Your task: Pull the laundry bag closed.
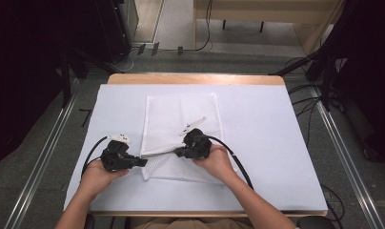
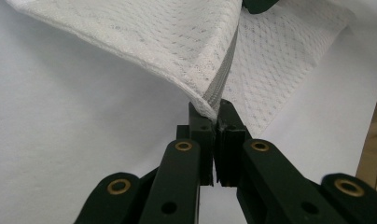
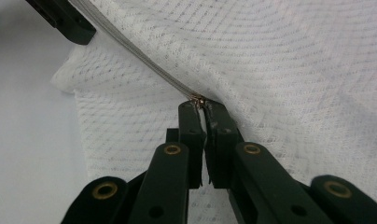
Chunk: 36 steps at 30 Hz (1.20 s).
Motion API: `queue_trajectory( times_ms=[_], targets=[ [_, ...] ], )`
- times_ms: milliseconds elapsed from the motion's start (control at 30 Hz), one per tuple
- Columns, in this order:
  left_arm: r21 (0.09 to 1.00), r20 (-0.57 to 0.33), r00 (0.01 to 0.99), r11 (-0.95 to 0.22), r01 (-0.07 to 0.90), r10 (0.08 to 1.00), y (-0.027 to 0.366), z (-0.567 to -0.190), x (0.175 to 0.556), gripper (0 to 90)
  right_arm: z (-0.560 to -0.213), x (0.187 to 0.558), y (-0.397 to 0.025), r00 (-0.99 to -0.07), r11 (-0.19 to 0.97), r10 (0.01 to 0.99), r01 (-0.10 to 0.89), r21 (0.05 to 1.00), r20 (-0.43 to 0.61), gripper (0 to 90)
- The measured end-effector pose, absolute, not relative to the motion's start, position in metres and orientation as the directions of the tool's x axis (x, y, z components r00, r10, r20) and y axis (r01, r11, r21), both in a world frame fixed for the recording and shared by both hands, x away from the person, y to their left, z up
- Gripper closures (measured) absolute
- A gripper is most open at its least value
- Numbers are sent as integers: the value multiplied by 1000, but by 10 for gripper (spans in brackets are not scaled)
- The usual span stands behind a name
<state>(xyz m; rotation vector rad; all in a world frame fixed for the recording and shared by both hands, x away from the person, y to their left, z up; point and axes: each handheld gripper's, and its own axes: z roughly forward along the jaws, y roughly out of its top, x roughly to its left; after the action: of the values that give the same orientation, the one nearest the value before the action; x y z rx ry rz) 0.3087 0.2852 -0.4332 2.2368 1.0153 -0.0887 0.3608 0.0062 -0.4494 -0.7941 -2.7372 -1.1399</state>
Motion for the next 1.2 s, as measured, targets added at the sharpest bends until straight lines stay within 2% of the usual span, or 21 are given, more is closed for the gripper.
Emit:
queue_trajectory(
  times_ms=[1200],
  targets=[
    [543,-320,689,-470,696,650,291,-434,308,886,-453,367,-31,-826,579,507,538,613,246,882]
  ],
)
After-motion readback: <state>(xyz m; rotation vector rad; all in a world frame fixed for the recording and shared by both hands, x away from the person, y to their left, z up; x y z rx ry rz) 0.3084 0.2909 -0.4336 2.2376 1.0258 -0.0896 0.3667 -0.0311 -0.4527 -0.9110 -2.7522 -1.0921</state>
